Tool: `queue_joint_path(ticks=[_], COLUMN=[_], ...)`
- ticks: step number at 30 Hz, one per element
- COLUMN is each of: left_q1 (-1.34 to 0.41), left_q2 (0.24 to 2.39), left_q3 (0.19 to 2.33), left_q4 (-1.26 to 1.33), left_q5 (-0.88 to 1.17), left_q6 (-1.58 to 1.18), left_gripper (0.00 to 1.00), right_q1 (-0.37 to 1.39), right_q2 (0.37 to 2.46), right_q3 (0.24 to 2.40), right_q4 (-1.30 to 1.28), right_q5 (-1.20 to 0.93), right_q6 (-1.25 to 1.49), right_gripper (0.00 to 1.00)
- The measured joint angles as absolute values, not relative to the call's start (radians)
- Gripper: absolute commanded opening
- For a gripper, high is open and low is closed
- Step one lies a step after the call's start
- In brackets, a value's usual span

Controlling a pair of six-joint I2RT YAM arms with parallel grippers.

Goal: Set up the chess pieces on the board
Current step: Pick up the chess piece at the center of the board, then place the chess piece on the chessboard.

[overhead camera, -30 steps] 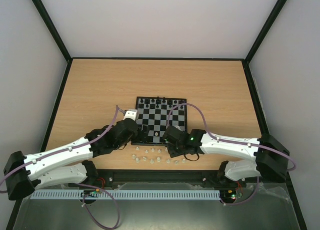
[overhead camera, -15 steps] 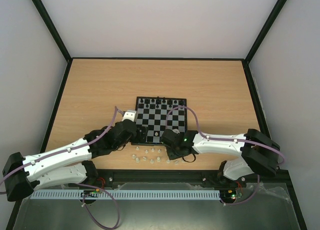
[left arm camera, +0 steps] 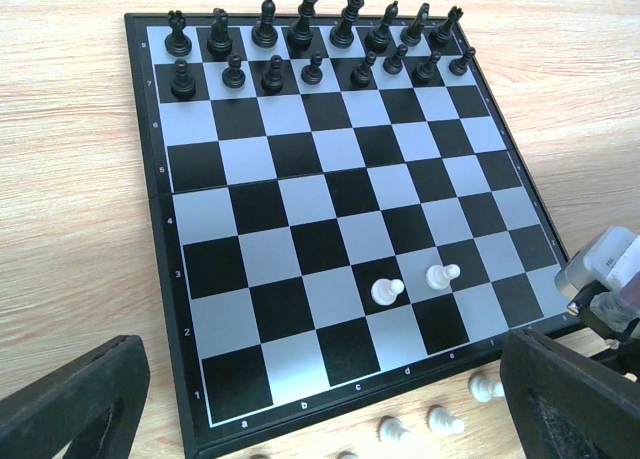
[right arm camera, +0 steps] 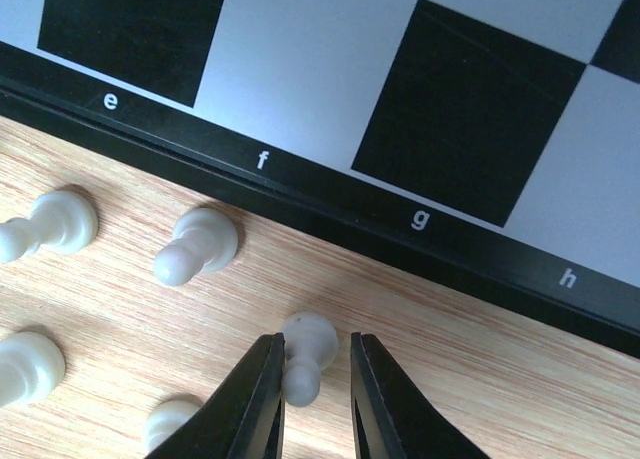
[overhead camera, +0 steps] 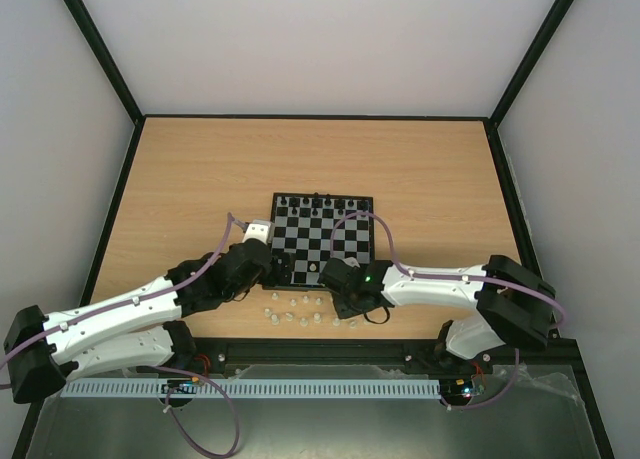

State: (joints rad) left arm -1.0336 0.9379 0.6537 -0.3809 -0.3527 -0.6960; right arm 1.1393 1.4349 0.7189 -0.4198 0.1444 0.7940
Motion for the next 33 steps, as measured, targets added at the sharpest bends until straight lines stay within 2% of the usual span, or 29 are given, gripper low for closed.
queue_joint_path(ticks=[8, 19, 33], left_q1=[-1.033, -1.026, -1.000], left_q2=[0.941, 0.948, 0.956], left_q3=[0.654, 0.654, 0.653], left_q4=[-0.381, -0.380, -0.381], left_q5=[-0.353, -0.352, -0.350], left_q6=[-0.696, -0.690, -0.680], left_gripper=[0.99, 0.99, 0.99], right_q1=[1.139, 1.135, 0.974], right_q2=[1.451, 1.430, 1.557], right_q3=[0.735, 0.861, 0.986], right_q4=[-0.416, -0.467, -0.479], right_q5=[0.154, 0.229, 0.248], right_q6=[0.782, 0.755, 0.610], right_gripper=[0.06, 0.06, 0.07])
